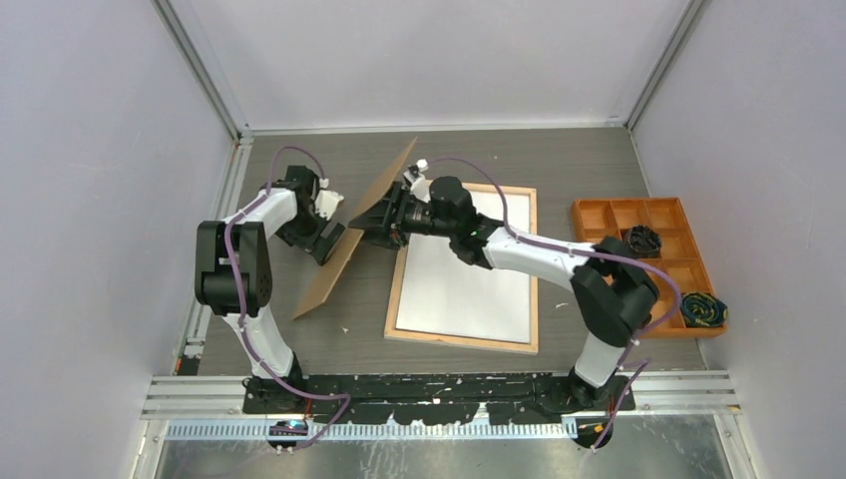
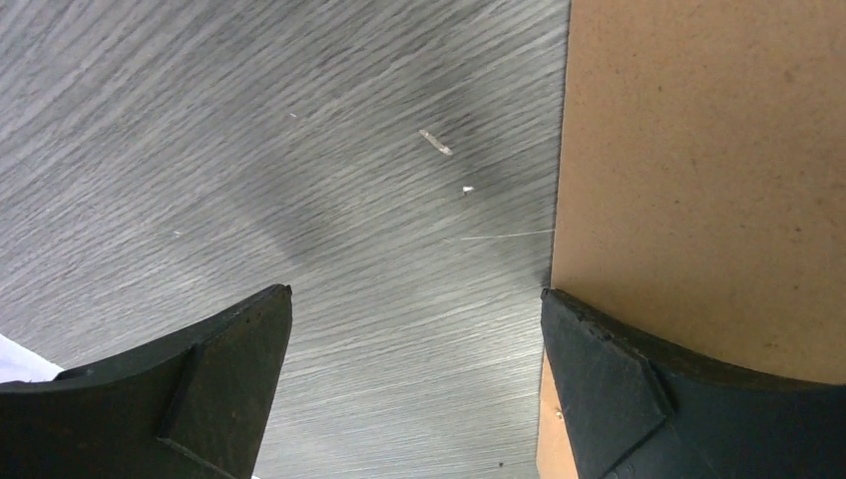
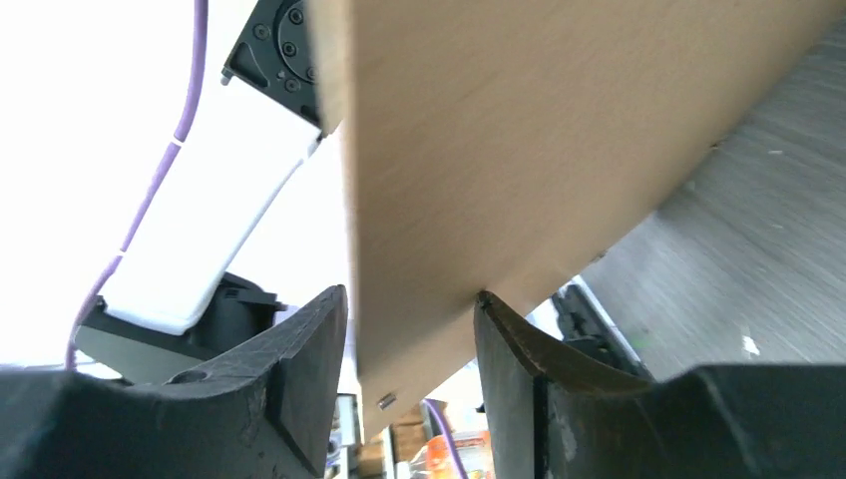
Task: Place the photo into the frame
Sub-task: Pick up the photo frame item at the center of the board.
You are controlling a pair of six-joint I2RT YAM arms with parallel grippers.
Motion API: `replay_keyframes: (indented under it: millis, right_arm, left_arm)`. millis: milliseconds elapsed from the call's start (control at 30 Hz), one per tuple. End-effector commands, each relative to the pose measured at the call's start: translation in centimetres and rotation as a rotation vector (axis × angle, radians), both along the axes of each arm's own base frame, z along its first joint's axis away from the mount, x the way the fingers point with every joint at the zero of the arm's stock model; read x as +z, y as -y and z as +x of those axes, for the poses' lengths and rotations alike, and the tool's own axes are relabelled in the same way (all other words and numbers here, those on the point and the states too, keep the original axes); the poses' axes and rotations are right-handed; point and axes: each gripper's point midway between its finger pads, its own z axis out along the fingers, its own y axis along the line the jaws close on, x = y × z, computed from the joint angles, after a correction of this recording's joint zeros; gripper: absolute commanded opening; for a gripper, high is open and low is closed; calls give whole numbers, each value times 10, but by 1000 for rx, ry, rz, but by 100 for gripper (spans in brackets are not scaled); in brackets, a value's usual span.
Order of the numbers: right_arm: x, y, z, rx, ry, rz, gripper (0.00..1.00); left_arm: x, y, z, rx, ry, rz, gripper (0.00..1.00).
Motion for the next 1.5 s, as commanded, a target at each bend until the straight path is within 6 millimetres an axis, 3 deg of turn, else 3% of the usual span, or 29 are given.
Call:
replay_keyframes:
  millis: [0,100,167,333,400,467,533,600,667,767,933,1067,1100,1300,1467]
  right_arm:
    - [18,36,-2,-110,126,-200,54]
    - [9,58,-7,-149,137,-338,47]
    - [-1,68,-9,-160,121,-402,37]
    - [-36,73,-11,-148,46,-501,8]
    - [-45,75,-9,-153,30,-532,1]
    - [-50,77,-4,-168,17,-552,1]
    - [-48,81,5,-195,-2,-546,1]
    - [-38,85,18,-230,-17,-520,1]
    - [-21,86,33,-256,-19,-476,1]
    - [8,82,50,-274,-31,-412,1]
    - [43,75,64,-284,-82,-302,1]
    - [61,73,63,-293,-92,-274,1]
    - [63,74,62,-297,-92,-275,1]
    - [61,74,52,-303,-87,-288,1]
    - [57,74,50,-319,-97,-284,1]
  left_arm:
    - [18,11,-4,1,20,-44,98]
    - [29,14,1,1,42,-58,99]
    - [38,17,3,-1,55,-76,100]
    - [68,30,3,-37,97,-125,100]
    - [87,40,2,-72,125,-142,100]
    - [111,53,-3,-138,164,-184,100]
    - [144,71,-13,-220,226,-271,100]
    - [191,91,-33,-358,334,-377,100]
    - [225,102,-57,-502,441,-422,100]
    - [256,112,-101,-725,592,-428,100]
    - [246,108,-158,-906,656,-370,100]
    - [223,111,-191,-916,668,-413,100]
    - [227,115,-192,-880,743,-435,100]
    - [208,121,-190,-736,894,-528,100]
    - [209,126,-157,-651,963,-575,100]
